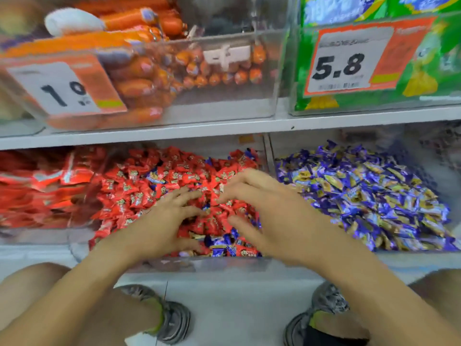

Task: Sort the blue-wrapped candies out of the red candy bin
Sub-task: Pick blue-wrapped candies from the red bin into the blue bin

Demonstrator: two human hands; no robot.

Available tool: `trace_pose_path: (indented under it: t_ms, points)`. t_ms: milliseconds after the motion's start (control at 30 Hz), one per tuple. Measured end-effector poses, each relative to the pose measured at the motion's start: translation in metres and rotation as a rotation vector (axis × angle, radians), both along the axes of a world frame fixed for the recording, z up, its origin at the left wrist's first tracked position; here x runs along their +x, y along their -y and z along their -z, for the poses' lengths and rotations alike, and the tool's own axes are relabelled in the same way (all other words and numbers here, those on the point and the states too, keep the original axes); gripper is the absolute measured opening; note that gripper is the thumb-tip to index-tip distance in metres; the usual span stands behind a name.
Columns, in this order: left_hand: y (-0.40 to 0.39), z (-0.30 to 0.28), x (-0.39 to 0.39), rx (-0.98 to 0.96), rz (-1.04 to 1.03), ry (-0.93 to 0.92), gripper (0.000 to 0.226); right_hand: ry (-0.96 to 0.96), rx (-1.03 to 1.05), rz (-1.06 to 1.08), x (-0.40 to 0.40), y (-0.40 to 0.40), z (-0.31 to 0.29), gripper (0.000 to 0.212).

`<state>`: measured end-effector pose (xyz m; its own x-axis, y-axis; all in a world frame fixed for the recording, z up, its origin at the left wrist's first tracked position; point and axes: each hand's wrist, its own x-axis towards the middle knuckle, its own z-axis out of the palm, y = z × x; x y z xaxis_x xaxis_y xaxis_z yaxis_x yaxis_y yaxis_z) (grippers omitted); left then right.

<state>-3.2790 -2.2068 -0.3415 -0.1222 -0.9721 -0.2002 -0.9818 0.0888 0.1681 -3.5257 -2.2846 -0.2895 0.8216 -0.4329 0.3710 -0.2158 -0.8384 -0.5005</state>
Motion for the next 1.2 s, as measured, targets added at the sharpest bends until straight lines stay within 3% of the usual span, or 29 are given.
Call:
trace_pose_path:
  t_ms: [133, 300, 367, 433, 500, 600, 733, 867, 1000, 1200]
  points:
    - [-0.004, -0.003, 0.022, -0.143, 0.001, -0.168, 0.050, -0.382, -0.009, 0.044, 0.040, 0.009, 0.010, 0.043]
    - [-0.005, -0.012, 0.026, -0.188, -0.080, -0.309, 0.055, -0.776, -0.140, 0.095, 0.066, 0.019, 0.028, 0.051]
    - [0.001, -0.012, 0.024, -0.206, -0.147, -0.368, 0.055, -0.875, -0.157, 0.087, 0.068, 0.019, 0.034, 0.040]
    - [0.010, -0.009, 0.022, -0.197, -0.153, -0.275, 0.052, -0.926, -0.111, 0.109, 0.067, 0.021, 0.031, 0.033]
    - [0.020, -0.004, 0.019, -0.142, -0.103, -0.126, 0.056, -0.923, -0.084, 0.127, 0.068, 0.023, 0.023, 0.038]
    - [0.027, -0.003, 0.019, 0.001, -0.035, -0.057, 0.069, -0.791, -0.079, 0.089, 0.079, 0.019, 0.020, 0.047]
    - [0.030, -0.002, 0.019, 0.105, 0.003, -0.022, 0.076, -0.895, -0.086, -0.001, 0.089, 0.012, 0.038, 0.075]
    - [0.031, 0.002, 0.012, 0.074, -0.026, -0.081, 0.050, -0.921, -0.166, -0.043, 0.082, 0.018, 0.044, 0.050]
    - [0.026, -0.001, 0.012, -0.009, -0.052, -0.230, 0.029, -0.887, -0.026, -0.051, 0.080, 0.029, 0.021, 0.015]
    - [0.025, -0.017, 0.026, -0.008, -0.164, -0.641, 0.035, -0.735, 0.008, 0.024, 0.070, 0.046, -0.006, 0.010]
